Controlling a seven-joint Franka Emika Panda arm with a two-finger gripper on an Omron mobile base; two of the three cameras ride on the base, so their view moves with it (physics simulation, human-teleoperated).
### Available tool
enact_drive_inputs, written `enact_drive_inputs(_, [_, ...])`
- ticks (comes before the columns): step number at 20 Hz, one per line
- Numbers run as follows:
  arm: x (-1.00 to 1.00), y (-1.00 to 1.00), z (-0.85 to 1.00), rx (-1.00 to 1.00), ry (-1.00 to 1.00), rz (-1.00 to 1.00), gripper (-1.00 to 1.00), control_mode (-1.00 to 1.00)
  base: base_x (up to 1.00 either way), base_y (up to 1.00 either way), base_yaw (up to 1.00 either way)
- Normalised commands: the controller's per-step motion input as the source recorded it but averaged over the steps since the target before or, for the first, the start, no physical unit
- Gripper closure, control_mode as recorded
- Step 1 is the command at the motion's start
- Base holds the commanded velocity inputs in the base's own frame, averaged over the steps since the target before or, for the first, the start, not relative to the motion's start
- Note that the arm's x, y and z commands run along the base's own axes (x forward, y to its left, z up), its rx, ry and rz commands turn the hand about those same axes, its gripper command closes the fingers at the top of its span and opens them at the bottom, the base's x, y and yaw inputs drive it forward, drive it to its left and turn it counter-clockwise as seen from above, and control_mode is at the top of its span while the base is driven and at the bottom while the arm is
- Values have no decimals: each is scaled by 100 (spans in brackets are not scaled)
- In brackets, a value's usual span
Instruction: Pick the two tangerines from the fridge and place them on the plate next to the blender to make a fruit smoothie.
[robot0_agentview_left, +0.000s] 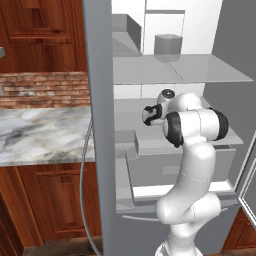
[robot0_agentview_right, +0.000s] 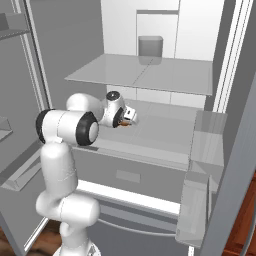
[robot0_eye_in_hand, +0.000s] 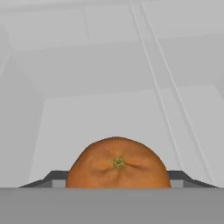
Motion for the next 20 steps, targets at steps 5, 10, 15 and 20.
enact_drive_inputs(5, [-68, 0, 44, 0, -28, 0, 100, -100, 0, 0, 0])
enact_drive_inputs(10, [-88, 0, 73, 0, -19, -2, 100, -100, 0, 0, 0])
enact_drive_inputs(15, [-100, 0, 100, 0, -1, -8, 100, -100, 0, 0, 0])
enact_drive_inputs(20, [-100, 0, 100, 0, 1, -6, 100, -100, 0, 0, 0])
